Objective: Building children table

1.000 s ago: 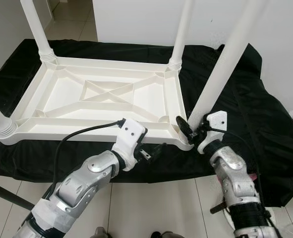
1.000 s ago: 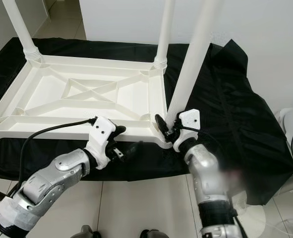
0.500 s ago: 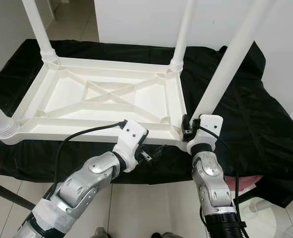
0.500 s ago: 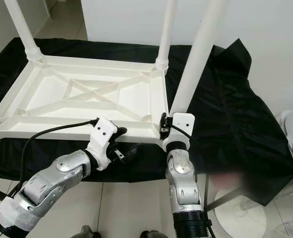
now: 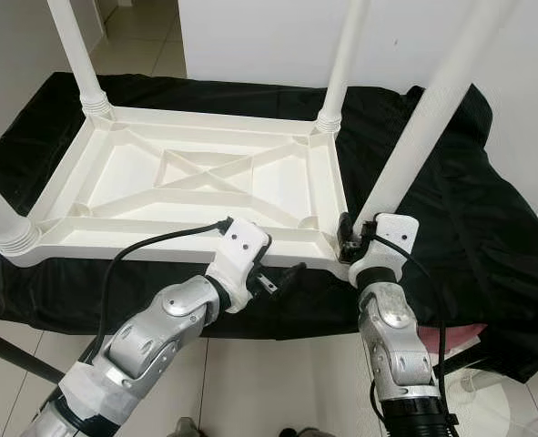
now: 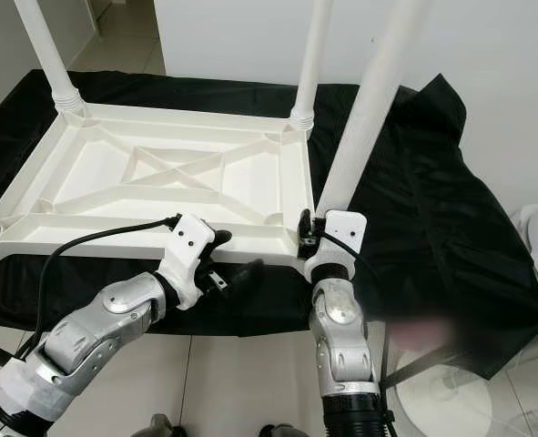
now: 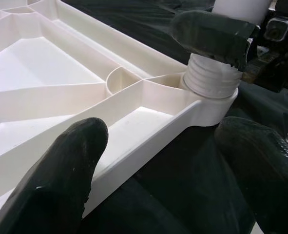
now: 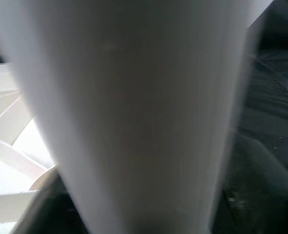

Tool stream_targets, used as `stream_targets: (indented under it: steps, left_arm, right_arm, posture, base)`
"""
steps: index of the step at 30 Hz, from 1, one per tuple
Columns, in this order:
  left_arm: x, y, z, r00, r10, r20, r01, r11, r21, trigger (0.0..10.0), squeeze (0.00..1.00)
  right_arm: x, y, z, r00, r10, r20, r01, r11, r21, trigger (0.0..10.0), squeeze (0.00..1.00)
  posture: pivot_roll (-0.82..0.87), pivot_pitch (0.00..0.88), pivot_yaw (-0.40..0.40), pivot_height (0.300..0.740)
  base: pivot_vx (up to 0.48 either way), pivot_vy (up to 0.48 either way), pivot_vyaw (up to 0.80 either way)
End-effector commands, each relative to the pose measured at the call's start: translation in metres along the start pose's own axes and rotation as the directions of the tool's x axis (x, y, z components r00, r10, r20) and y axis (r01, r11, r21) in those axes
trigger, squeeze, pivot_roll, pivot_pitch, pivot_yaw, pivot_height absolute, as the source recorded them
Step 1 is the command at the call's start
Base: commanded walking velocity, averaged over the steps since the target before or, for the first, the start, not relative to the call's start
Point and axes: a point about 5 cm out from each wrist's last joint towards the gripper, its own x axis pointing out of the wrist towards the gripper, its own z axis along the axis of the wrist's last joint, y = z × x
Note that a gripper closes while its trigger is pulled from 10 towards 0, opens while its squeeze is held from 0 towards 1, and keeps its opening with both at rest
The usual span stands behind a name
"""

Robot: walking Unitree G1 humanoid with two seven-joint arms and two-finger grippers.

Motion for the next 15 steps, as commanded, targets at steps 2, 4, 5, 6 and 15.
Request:
stream_targets:
  steps: [2, 4, 5, 6, 15]
  left_arm:
    - [-0.001, -0.013, -0.002, 0.980, -0.200, -0.005, 0.200, 0.980, 0.011, 10.0, 0.00]
    - [-0.001, -0.013, -0.002, 0.980, -0.198, -0.004, 0.198, 0.980, 0.012, 10.0, 0.00]
    - [-0.001, -0.013, -0.002, 0.981, -0.196, -0.004, 0.196, 0.980, 0.014, 10.0, 0.00]
    - [-0.001, -0.012, -0.003, 0.981, -0.194, -0.005, 0.194, 0.981, 0.015, 10.0, 0.00]
    - [0.001, -0.012, -0.003, 0.981, -0.193, -0.005, 0.193, 0.981, 0.019, 10.0, 0.00]
  right_arm:
    - [-0.002, -0.007, -0.003, 1.000, 0.015, 0.005, -0.015, 1.000, 0.004, 10.0, 1.00]
    - [-0.003, -0.009, -0.002, 0.999, 0.036, 0.013, -0.035, 0.999, -0.004, 10.0, 1.00]
    - [-0.004, -0.011, -0.002, 0.997, 0.076, 0.018, -0.076, 0.997, 0.005, 10.0, 1.00]
    - [-0.004, -0.015, -0.003, 0.993, 0.120, 0.019, -0.120, 0.993, 0.001, 10.0, 1.00]
    - [-0.001, -0.030, -0.001, 0.923, 0.385, -0.003, -0.385, 0.922, -0.048, 10.0, 0.00]
  posture:
    - [-0.01, 0.061, -0.033, 0.740]
    - [-0.01, 0.063, -0.036, 0.740]
    - [-0.01, 0.064, -0.037, 0.740]
    - [-0.01, 0.064, -0.038, 0.740]
    - [-0.02, 0.068, -0.034, 0.740]
  base:
    - [0.000, 0.000, 0.00]
    - [0.000, 0.000, 0.00]
    - [0.000, 0.000, 0.00]
    - [0.000, 0.000, 0.00]
    - [0.000, 0.000, 0.00]
